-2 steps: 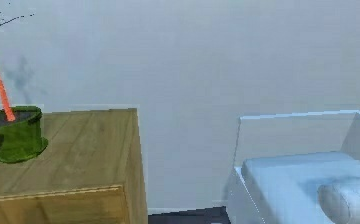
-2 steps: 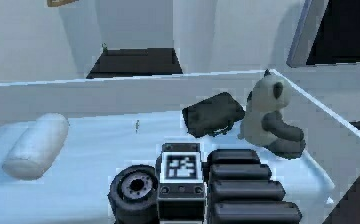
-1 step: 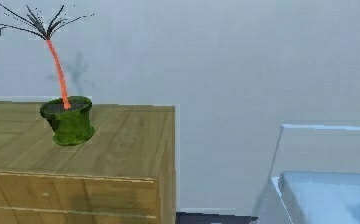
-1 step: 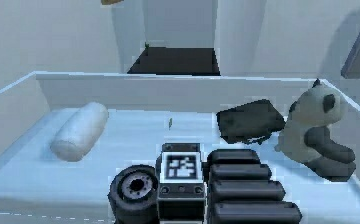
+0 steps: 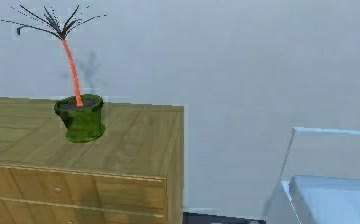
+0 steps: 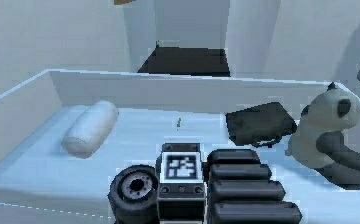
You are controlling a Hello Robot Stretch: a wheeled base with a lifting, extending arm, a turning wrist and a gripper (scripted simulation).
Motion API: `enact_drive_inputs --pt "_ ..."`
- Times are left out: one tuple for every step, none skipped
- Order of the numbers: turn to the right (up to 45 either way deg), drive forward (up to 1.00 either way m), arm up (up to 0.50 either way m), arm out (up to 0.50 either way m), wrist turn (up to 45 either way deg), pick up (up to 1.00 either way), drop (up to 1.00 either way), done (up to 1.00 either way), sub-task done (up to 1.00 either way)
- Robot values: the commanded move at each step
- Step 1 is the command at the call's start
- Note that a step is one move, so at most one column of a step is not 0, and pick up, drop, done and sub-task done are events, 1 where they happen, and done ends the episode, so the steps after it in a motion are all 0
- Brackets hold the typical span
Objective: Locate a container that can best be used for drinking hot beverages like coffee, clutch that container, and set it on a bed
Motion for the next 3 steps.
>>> enact_drive_inputs --pt "0.0 0.0 0.0 0.48 0.0 0.0 0.0 0.0 0.0" --pt "0.0 0.0 0.0 0.0 45.0 0.0 0.0 0.0 0.0" --pt "0.0 0.0 0.0 0.0 45.0 0.0 0.0 0.0 0.0"
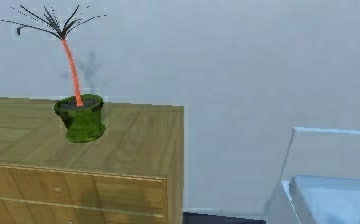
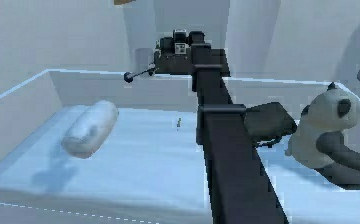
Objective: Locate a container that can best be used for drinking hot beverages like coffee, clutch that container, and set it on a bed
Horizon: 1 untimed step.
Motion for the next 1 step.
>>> enact_drive_inputs --pt "0.0 0.0 0.0 0.0 39.0 0.0 0.0 0.0 0.0"
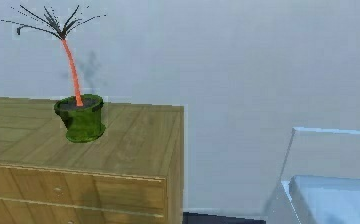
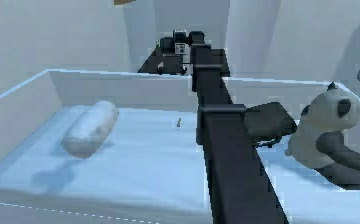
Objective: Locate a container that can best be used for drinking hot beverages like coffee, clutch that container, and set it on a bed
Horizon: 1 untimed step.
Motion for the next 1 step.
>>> enact_drive_inputs --pt "0.0 0.0 -0.16 0.0 0.0 0.0 0.0 0.0 0.0"
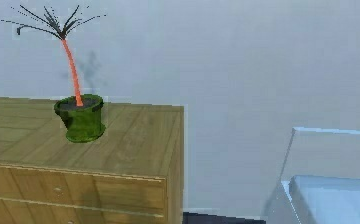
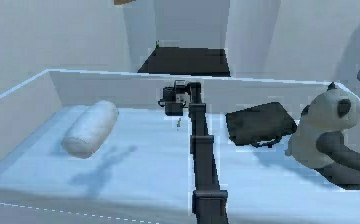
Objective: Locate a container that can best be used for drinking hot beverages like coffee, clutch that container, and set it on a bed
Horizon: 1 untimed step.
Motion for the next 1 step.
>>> enact_drive_inputs --pt "0.0 0.0 -0.32 0.0 0.0 0.0 0.0 0.0 0.0"
